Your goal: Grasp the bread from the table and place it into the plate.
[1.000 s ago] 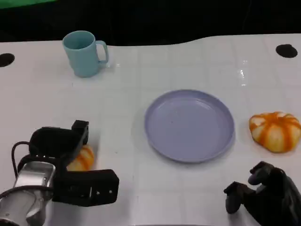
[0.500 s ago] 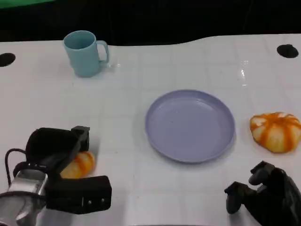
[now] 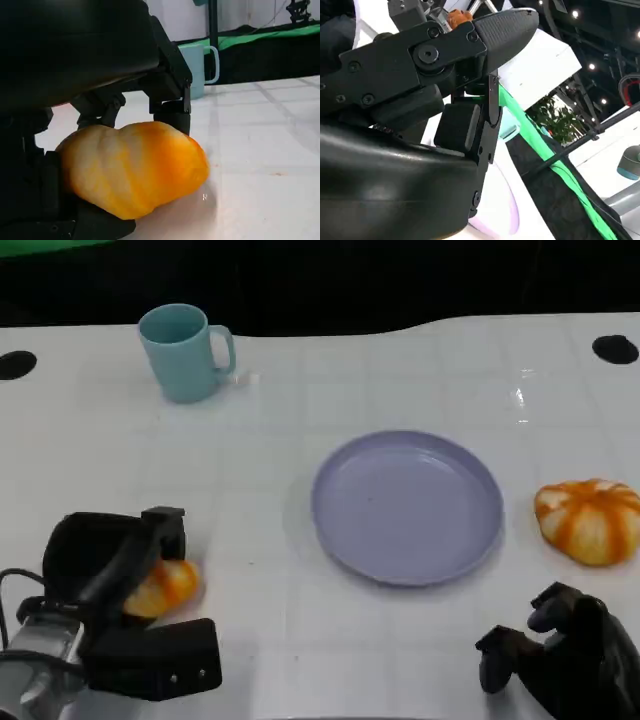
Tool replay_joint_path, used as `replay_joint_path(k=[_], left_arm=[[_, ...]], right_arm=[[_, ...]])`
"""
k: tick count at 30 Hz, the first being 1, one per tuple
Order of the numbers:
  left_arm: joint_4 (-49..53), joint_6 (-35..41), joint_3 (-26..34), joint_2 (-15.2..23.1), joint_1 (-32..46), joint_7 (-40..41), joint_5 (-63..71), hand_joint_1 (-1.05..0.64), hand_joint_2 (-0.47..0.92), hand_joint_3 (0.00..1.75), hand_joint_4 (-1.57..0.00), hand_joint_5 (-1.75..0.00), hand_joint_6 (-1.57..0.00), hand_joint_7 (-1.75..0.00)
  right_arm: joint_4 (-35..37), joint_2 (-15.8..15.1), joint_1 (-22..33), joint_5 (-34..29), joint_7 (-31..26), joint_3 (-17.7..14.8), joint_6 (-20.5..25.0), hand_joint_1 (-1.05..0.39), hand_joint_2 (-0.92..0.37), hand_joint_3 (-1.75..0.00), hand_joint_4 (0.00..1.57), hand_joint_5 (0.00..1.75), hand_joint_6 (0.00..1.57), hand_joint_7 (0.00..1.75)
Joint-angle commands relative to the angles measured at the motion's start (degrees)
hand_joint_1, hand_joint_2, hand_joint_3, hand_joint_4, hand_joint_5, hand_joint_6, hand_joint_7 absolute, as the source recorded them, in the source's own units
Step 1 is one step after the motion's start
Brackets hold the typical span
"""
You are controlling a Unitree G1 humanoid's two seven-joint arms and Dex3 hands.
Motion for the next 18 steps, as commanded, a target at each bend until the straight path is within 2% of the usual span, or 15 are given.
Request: replay_joint_path(k=[1, 5, 11, 18], left_arm=[[0.19, -1.26, 0.40, 0.01, -0.04, 3.08, -1.36, -0.81, 0.48, 1.75, -1.57, -1.75, -1.55, -1.75], [-1.88, -2.51, 1.12, 0.43, 0.05, 5.23, -2.23, -0.82, 0.59, 1.75, -1.57, -1.75, -1.57, -1.75], [-5.18, -2.69, 2.33, 0.86, 0.45, 5.88, -2.84, -0.69, 0.72, 1.75, -1.57, -1.75, -1.57, -1.75], [-7.24, -4.67, 3.91, 0.34, -0.56, 5.60, -4.11, -0.65, 0.88, 1.75, -1.57, -1.75, -1.57, -1.75]], right_arm=[[0.32, -0.30, -0.30, 0.80, -0.14, -0.36, 0.30, -0.82, -0.89, 0.00, 1.41, 0.95, 1.41, 0.59], [0.45, -0.42, -0.32, 0.71, 0.18, -0.36, 0.14, -0.83, -0.89, 0.00, 1.42, 0.95, 1.42, 0.57], [0.34, -0.46, -0.20, 0.51, 0.03, -0.41, -0.03, -0.83, -0.91, -0.01, 1.40, 0.99, 1.42, 0.58], [0.74, -0.54, -0.42, 0.66, 0.00, -0.64, 0.45, -0.82, -0.91, 0.00, 1.38, 1.00, 1.41, 0.58]])
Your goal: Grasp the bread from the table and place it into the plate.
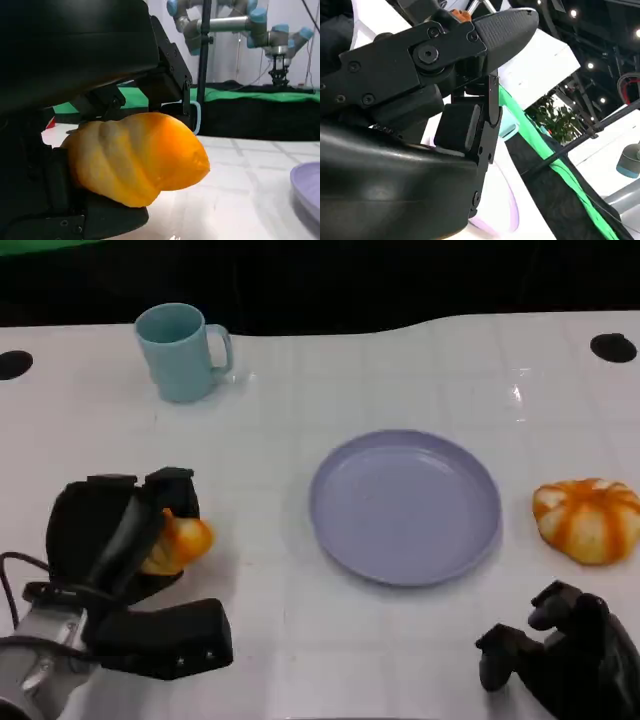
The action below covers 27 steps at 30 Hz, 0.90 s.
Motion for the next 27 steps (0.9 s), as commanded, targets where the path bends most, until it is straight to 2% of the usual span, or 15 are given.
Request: replay_joint_path(k=[1, 7, 10, 11, 17, 25, 27], left_arm=[[-1.25, -2.19, 1.56, 0.17, -1.02, -0.16, -2.44, -0.67, 0.90, 1.75, -1.57, -1.75, -1.57, -1.75], [-0.96, -2.60, 1.77, -0.65, -2.15, -1.43, -3.51, -0.69, 0.92, 1.75, -1.57, -1.75, -1.57, -1.75], [1.64, -3.14, 0.44, -2.93, -6.24, -1.28, -2.88, -0.72, 0.92, 1.75, -1.57, -1.75, -1.57, -1.75], [2.39, -3.27, 0.17, -3.65, -7.29, -1.10, -2.76, -0.73, 0.92, 1.75, -1.57, -1.75, -1.57, -1.75], [5.69, -4.49, -0.52, -6.18, -10.67, -0.03, -2.81, -0.78, 0.92, 1.75, -1.57, -1.75, -1.57, -1.75], [10.22, -7.28, -2.32, -8.98, -14.85, 2.48, -1.82, -0.85, 0.89, 1.75, -1.57, -1.75, -1.57, -1.75], [11.92, -8.03, -3.40, -10.36, -16.84, 3.97, -0.86, -0.86, 0.91, 1.75, -1.57, -1.75, -1.57, -1.75]], right_arm=[[-0.08, -0.50, 0.06, 0.35, -0.51, -0.34, 0.08, -0.82, -0.91, -0.01, 1.39, 1.00, 1.42, 0.58], [0.61, -0.50, -0.13, -0.03, -0.04, -0.38, -0.81, -0.81, -0.92, -0.01, 1.39, 1.01, 1.42, 0.59], [-0.03, -0.28, 0.24, 0.21, -0.87, -0.52, -0.18, -0.81, -0.92, -0.01, 1.37, 1.02, 1.41, 0.61], [0.00, -0.35, 0.21, 0.18, -0.88, -0.53, -0.15, -0.81, -0.92, 0.00, 1.35, 1.05, 1.38, 0.67], [0.93, -0.68, -0.36, -0.01, -0.25, -0.60, -0.70, -0.81, -0.92, -0.01, 1.33, 1.09, 1.33, 0.75], [1.97, -0.58, -0.42, -0.19, 0.75, -0.53, -2.00, -0.81, -0.92, -0.01, 1.34, 1.05, 1.31, 0.75], [1.12, -0.59, 0.07, -0.05, 0.27, -0.31, -1.18, -0.82, -0.91, 0.00, 1.35, 1.04, 1.32, 0.75]])
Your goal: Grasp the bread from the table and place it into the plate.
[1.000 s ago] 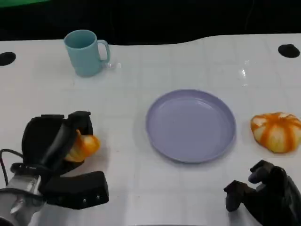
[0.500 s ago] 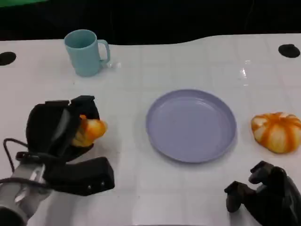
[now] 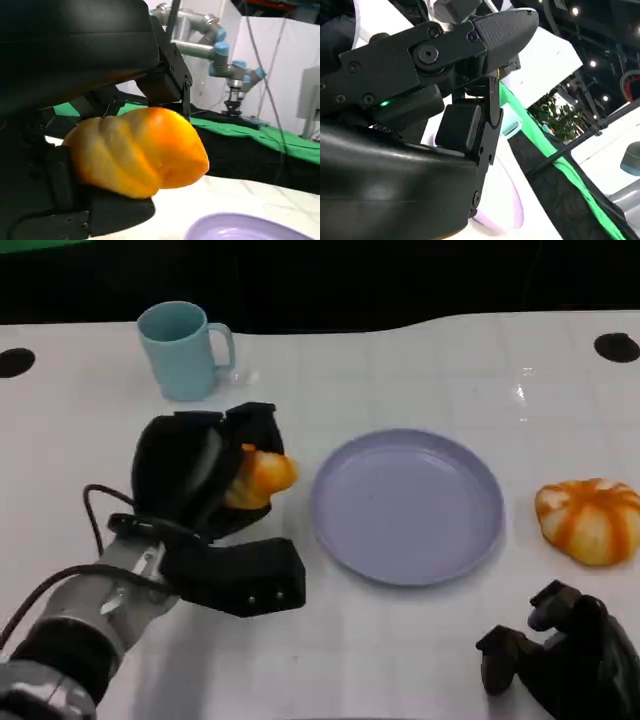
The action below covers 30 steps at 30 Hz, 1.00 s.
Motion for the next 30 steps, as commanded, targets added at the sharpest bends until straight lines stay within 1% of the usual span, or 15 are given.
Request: replay_joint_path(k=[1, 3, 7, 12, 15, 17, 20, 21, 24, 26, 30], left_arm=[[3.04, -1.54, -1.58, -1.33, -3.99, 3.46, 1.23, -0.87, 0.91, 1.75, -1.57, -1.75, -1.57, -1.75], [4.90, -2.04, -2.39, -2.86, -5.72, 3.94, 1.35, -0.89, 0.92, 1.75, -1.57, -1.75, -1.57, -1.75], [8.43, -1.72, -3.63, -5.49, -8.39, 5.08, 1.58, -0.88, 0.92, 1.75, -1.57, -1.75, -1.57, -1.75], [12.17, -1.39, -5.22, -8.38, -11.28, 5.34, 1.65, -0.89, 0.92, 1.75, -1.57, -1.75, -1.57, -1.75], [13.86, -1.38, -5.67, -9.69, -12.42, 5.10, 1.41, -0.93, 0.91, 1.75, -1.57, -1.75, -1.57, -1.75], [15.09, -1.31, -6.31, -10.53, -13.42, 4.69, 1.65, -0.93, 0.89, 1.75, -1.57, -1.75, -1.57, -1.75], [16.59, -1.16, -7.47, -11.49, -14.74, 3.36, 1.85, -0.95, 0.90, 1.75, -1.57, -1.75, -1.57, -1.75], [17.07, -1.18, -7.82, -11.86, -15.16, 2.77, 1.83, -0.98, 0.91, 1.75, -1.57, -1.75, -1.57, -1.75], [18.12, -0.92, -8.76, -12.78, -16.24, 1.60, 1.89, -1.00, 0.91, 1.75, -1.57, -1.75, -1.57, -1.75], [18.88, -0.27, -9.60, -13.63, -17.22, 0.46, 2.21, -1.03, 0.87, 1.75, -1.57, -1.75, -1.57, -1.75], [19.82, 0.01, -10.00, -14.71, -18.23, -1.18, 2.18, -1.04, 0.84, 1.75, -1.57, -1.75, -1.57, -1.75]], right_arm=[[-0.63, -0.56, 0.63, 0.26, -0.23, -0.10, 0.17, -0.82, -0.91, 0.00, 1.35, 1.04, 1.32, 0.75], [-0.71, -0.72, 0.49, 0.64, -0.11, -0.21, 0.67, -0.83, -0.90, 0.00, 1.37, 1.03, 1.34, 0.74], [-0.83, -0.86, 0.61, 0.14, -0.10, -0.21, 0.12, -0.83, -0.90, -0.01, 1.40, 0.98, 1.37, 0.68], [0.53, -1.17, 0.02, 0.48, 1.00, -0.61, -0.08, -0.81, -0.91, -0.04, 1.38, 1.01, 1.35, 0.70], [1.66, -1.25, -0.55, 0.71, 1.25, -0.98, 0.05, -0.81, -0.90, -0.02, 1.41, 0.95, 1.40, 0.62], [2.15, -1.31, -0.63, 0.47, 1.30, -1.03, -0.18, -0.82, -0.89, -0.01, 1.42, 0.94, 1.42, 0.59], [2.32, -1.31, -0.50, 0.08, 1.13, -1.05, -0.81, -0.83, -0.89, -0.01, 1.43, 0.94, 1.43, 0.56], [2.34, -1.33, -0.41, -0.07, 1.13, -1.06, -1.13, -0.83, -0.90, -0.01, 1.41, 0.97, 1.42, 0.57], [2.21, -1.39, -0.16, -0.39, 0.85, -0.95, -1.69, -0.83, -0.91, -0.01, 1.39, 1.00, 1.42, 0.58], [2.13, -1.40, -0.02, -0.56, 0.69, -0.88, -1.97, -0.83, -0.92, -0.02, 1.37, 1.06, 1.40, 0.65], [2.06, -1.41, 0.05, -0.33, 0.66, -0.85, -1.68, -0.83, -0.92, -0.02, 1.36, 1.08, 1.38, 0.68]])
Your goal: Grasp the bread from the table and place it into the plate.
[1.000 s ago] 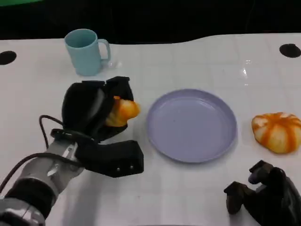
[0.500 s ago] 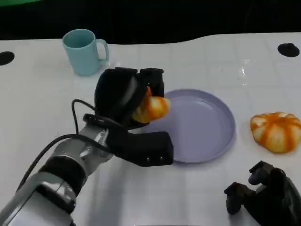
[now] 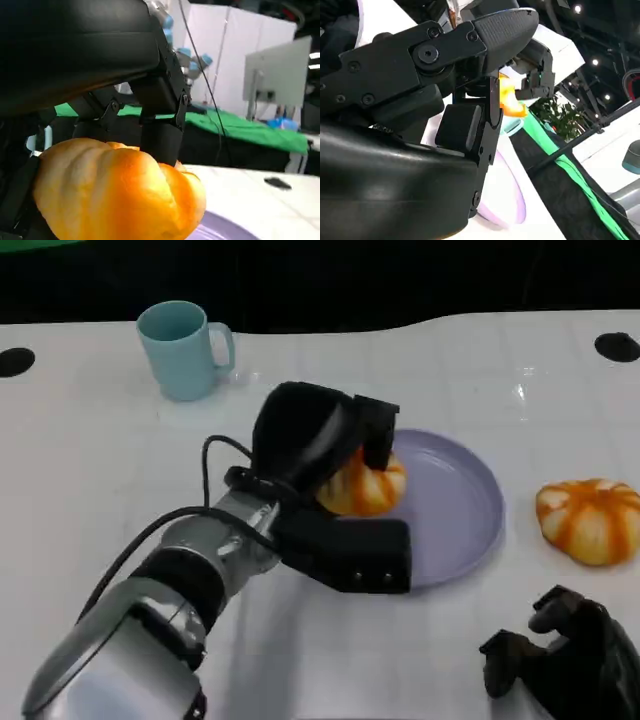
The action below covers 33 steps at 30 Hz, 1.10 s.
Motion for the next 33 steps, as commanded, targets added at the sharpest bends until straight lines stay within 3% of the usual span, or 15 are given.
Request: replay_joint_path(k=[1, 6, 10, 12, 13, 15, 16, 17, 18, 20, 21, 22, 23, 26, 33], left_arm=[[1.31, 0.66, -0.54, -0.93, -2.42, -1.85, -0.10, -1.04, 0.84, 1.75, -1.57, -1.75, -1.57, -1.75], [2.04, 1.31, -0.69, -2.07, -3.83, -4.88, -0.44, -1.03, 0.84, 1.73, -1.57, -1.75, -1.56, -1.75], [2.03, 0.69, -0.45, -1.77, -4.25, -8.62, -1.03, -1.00, 0.78, 1.71, -1.57, -1.75, -1.24, -1.75], [1.74, -0.51, 0.07, -1.10, -4.61, -13.29, -2.12, -0.98, 0.71, 1.67, -1.57, -1.75, -1.01, -1.75], [1.47, -1.13, 0.28, -0.67, -4.78, -15.68, -2.69, -0.97, 0.66, 1.52, -1.32, -1.75, -0.42, -1.74], [0.71, -2.37, 0.50, 0.35, -5.09, -19.91, -3.53, -0.97, 0.64, 1.42, -1.19, -1.75, -0.11, -1.74], [0.23, -2.91, 0.57, 0.91, -5.24, -22.03, -3.80, -0.98, 0.65, 1.19, -0.86, -1.75, -0.04, -1.49], [-0.47, -3.54, 0.47, 1.74, -5.41, -24.19, -3.80, -0.99, 0.68, 1.06, -0.69, -1.75, -0.02, -1.34], [-1.05, -3.91, 0.42, 2.31, -5.48, -25.67, -3.81, -1.00, 0.81, 0.74, -0.29, -1.75, -0.01, -1.09], [-1.91, -4.03, 0.44, 2.84, -5.36, -27.00, -3.86, -1.01, 0.89, 0.53, -0.08, -1.75, 0.00, -0.95], [-2.91, -4.06, 0.42, 3.56, -5.33, -29.02, -4.04, -1.02, 0.91, 0.49, -0.04, -1.75, 0.00, -0.93], [-4.29, -3.96, 0.38, 4.47, -5.31, -31.57, -4.27, -1.03, 0.91, 0.42, -0.02, -1.42, 0.00, -0.70], [-5.70, -3.80, 0.38, 5.28, -5.18, -33.78, -4.49, -1.04, 0.92, 0.40, -0.01, -1.26, 0.00, -0.56], [-10.60, -2.72, 0.36, 7.33, -4.30, -39.19, -4.66, -1.05, 0.92, 0.37, 0.00, -1.00, 0.00, -0.38], [-22.12, 1.19, 1.42, 10.52, -0.44, -49.26, -6.42, -1.04, 0.92, 0.31, 0.00, -0.77, 0.00, -0.36]], right_arm=[[-0.64, -0.76, 0.71, 0.07, -0.46, -0.36, 0.08, -0.83, -0.92, -0.01, 1.36, 1.08, 1.37, 0.68], [-1.64, -0.17, 1.40, 0.51, -0.93, -0.07, 0.66, -0.83, -0.91, -0.01, 1.37, 1.06, 1.37, 0.70], [-2.01, 0.22, 1.70, 0.57, -1.22, 0.04, 0.61, -0.83, -0.91, -0.01, 1.37, 1.04, 1.37, 0.69], [-2.30, 0.38, 1.93, 0.62, -1.25, 0.13, 0.60, -0.82, -0.91, -0.01, 1.38, 1.04, 1.37, 0.70], [-2.37, 0.41, 2.00, 0.63, -1.18, 0.17, 0.56, -0.82, -0.91, -0.01, 1.37, 1.04, 1.37, 0.70], [-2.64, 0.49, 2.04, 0.67, -1.34, 0.30, 0.77, -0.82, -0.91, -0.01, 1.37, 1.04, 1.37, 0.70], [-2.84, 0.56, 2.05, 0.69, -1.55, 0.37, 0.94, -0.83, -0.91, 0.00, 1.37, 1.04, 1.37, 0.70], [-2.87, 0.66, 1.99, 0.62, -1.65, 0.45, 0.88, -0.83, -0.91, 0.00, 1.37, 1.04, 1.37, 0.69], [-2.89, 0.73, 1.95, 0.57, -1.70, 0.51, 0.81, -0.83, -0.91, 0.00, 1.37, 1.03, 1.37, 0.69], [-2.86, 0.77, 1.91, 0.51, -1.72, 0.56, 0.70, -0.83, -0.91, 0.00, 1.38, 1.03, 1.38, 0.68], [-2.83, 0.82, 1.91, 0.50, -1.63, 0.60, 0.58, -0.83, -0.90, 0.00, 1.38, 1.02, 1.38, 0.68], [-2.52, 0.78, 1.70, 0.68, -1.19, 0.55, 0.51, -0.83, -0.91, 0.00, 1.37, 1.02, 1.38, 0.68], [-2.27, 0.75, 1.50, 0.90, -0.88, 0.48, 0.57, -0.83, -0.91, 0.00, 1.37, 1.02, 1.38, 0.67], [-2.00, 0.75, 1.21, 1.06, -0.69, 0.42, 0.67, -0.82, -0.91, 0.00, 1.37, 1.02, 1.38, 0.67], [-1.59, 0.80, 0.90, 1.17, -1.05, 0.26, 1.15, -0.83, -0.89, -0.01, 1.41, 0.97, 1.43, 0.56]])
